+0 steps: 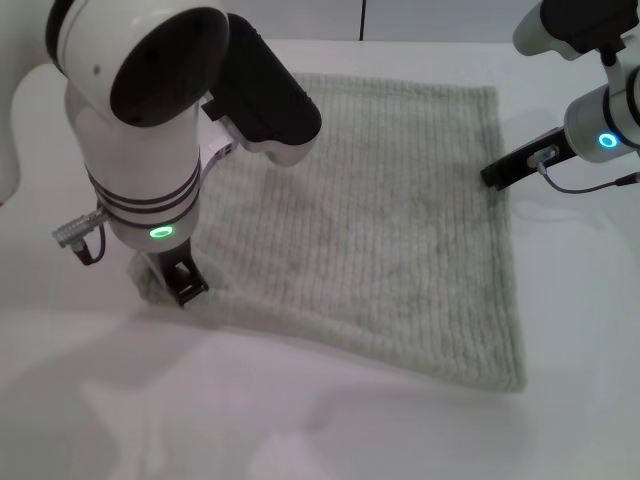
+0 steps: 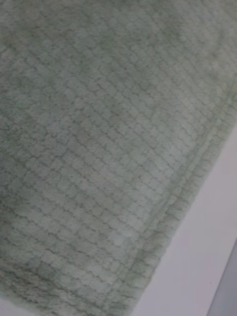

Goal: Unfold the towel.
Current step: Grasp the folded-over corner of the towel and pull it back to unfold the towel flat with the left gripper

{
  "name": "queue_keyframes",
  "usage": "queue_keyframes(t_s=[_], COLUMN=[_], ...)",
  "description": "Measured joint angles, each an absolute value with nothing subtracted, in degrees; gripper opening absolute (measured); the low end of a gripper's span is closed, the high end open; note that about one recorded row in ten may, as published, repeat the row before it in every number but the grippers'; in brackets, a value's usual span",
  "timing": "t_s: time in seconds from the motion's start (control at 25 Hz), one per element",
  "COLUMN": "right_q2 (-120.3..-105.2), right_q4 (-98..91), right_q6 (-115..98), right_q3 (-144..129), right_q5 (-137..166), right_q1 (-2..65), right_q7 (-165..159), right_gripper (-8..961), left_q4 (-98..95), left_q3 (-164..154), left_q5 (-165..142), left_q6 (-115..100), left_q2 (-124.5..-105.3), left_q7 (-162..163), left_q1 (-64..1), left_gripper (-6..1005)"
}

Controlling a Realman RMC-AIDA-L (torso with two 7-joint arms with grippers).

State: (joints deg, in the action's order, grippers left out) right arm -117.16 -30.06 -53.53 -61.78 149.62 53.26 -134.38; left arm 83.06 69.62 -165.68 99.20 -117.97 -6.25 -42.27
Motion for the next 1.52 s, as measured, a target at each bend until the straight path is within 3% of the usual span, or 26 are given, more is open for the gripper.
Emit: queue_keyframes(t_s=[0.76,0.96,1.12,1.24,1.32,1.36,1.52], right_q2=[-117.15,-117.07,-117.07,-117.07,-117.09,-117.12,-117.31], right_q4=[-30.06,-30.06,-30.12,-30.3,-30.96,-31.57,-35.24], right_q6=[-53.62,-53.62,-53.64,-53.71,-53.89,-54.09,-55.97], right_q3=[-61.78,-61.78,-61.79,-61.79,-61.79,-61.79,-61.79], right_q5=[149.58,149.59,149.58,149.59,149.59,149.59,149.6], right_q1=[53.53,53.49,53.28,53.16,53.09,53.05,52.74], right_q7=[-134.38,-134.34,-134.3,-134.29,-134.29,-134.29,-134.34], right_gripper=[-1,-1,-1,-1,-1,-1,-1], left_q4=[81.81,75.82,73.0,74.62,74.62,76.13,75.52], left_q3=[57.79,57.9,58.22,60.67,60.67,61.91,63.38], left_q5=[-165.66,-165.66,-165.67,-165.71,-165.71,-165.78,-165.96], left_q6=[103.32,100.25,99.0,95.2,95.2,89.82,76.27], left_q2=[-118.03,-117.98,-117.74,-115.91,-115.91,-114.05,-111.1], left_q7=[-1.11,-1.23,-1.08,0.36,0.36,1.68,2.42], left_q1=[-44.39,-46.98,-48.35,-48.85,-48.85,-48.85,-49.19], left_gripper=[70,254,467,576,632,660,754])
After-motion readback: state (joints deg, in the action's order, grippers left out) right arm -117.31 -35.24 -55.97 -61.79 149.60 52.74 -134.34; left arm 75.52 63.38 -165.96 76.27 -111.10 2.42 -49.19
